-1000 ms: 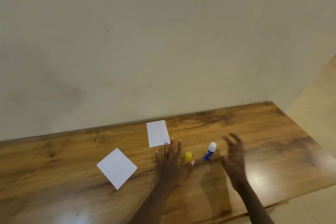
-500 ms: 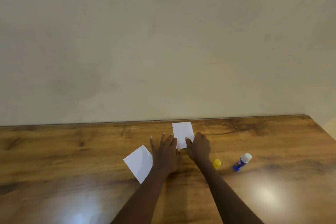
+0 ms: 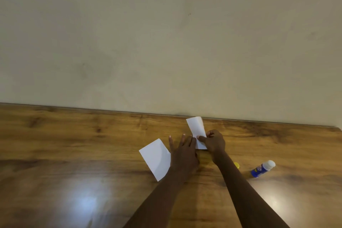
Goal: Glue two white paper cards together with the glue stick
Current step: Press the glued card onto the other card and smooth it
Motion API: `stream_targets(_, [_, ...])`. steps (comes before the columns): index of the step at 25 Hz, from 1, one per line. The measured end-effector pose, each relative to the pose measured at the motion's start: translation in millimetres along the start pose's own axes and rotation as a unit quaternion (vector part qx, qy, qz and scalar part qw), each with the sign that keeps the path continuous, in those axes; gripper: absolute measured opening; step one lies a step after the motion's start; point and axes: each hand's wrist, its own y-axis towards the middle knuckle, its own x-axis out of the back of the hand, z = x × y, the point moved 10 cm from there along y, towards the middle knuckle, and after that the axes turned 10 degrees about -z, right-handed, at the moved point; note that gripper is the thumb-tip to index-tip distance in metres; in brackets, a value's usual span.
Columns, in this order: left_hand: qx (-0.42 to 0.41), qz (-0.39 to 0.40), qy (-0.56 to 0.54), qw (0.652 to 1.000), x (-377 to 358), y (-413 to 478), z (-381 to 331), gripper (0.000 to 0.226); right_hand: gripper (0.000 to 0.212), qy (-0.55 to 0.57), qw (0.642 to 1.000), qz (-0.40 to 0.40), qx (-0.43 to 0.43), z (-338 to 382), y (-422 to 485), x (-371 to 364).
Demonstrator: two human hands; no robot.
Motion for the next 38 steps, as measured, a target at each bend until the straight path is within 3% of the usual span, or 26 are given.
stream_targets(3, [-0.005,-0.015,-0.059,0.998,13.2,-4.2,8.6,0.051,0.046,0.101,0.995,-0.014,0.022,8.7,-7.6,11.9])
stream_targets(6, [0.034,-0.100,-0.116,0.988,46.0,-19.1,49.4,0.045,0.067,0.128,0.988,-0.030,0.083,27.5,-16.8,24.4])
stream_targets(8, [0.075,-0.142,-0.115,0.980,62.5,-36.9,90.5,0.043,0.073,0.223,0.973,0.011,0.052,32.6,-24.0,21.5])
stream_targets(11, [0.110,-0.133,-0.088,0.981,66.8,-65.9,137.4,0.044,0.042,0.403,0.903,0.120,-0.085,29.7,-47.2,-5.2])
stream_targets(13, [0.108,-0.125,-0.087,0.982,65.5,-77.8,150.9,0.046,0.020,0.362,0.908,0.183,-0.105,28.8,-66.7,-26.8])
stream_targets(15, [0.103,-0.128,-0.095,0.982,64.1,-87.1,159.3,0.047,0.019,0.277,0.934,0.215,-0.065,31.6,-82.6,-44.4])
stream_targets(18, [0.091,-0.144,-0.083,0.982,59.1,-101.1,162.8,0.049,0.027,0.085,0.974,0.200,0.069,43.3,-96.5,-58.4])
stream_targets(21, [0.033,-0.169,-0.072,0.983,58.0,-105.4,149.5,0.049,0.033,-0.027,0.970,0.195,0.140,48.4,-106.0,-70.8])
stream_targets(24, [0.028,-0.162,-0.052,0.985,57.4,-100.7,149.5,0.048,0.032,-0.100,0.959,0.201,0.170,45.1,-110.1,-79.2])
stream_targets(28, [0.033,-0.149,-0.035,0.988,51.7,-97.9,152.4,0.048,0.024,-0.129,0.954,0.190,0.194,45.0,-109.4,-79.4])
stream_targets(38, [0.028,-0.149,-0.028,0.988,45.9,-98.8,154.4,0.048,0.025,-0.193,0.926,0.219,0.240,44.0,-116.5,-81.3])
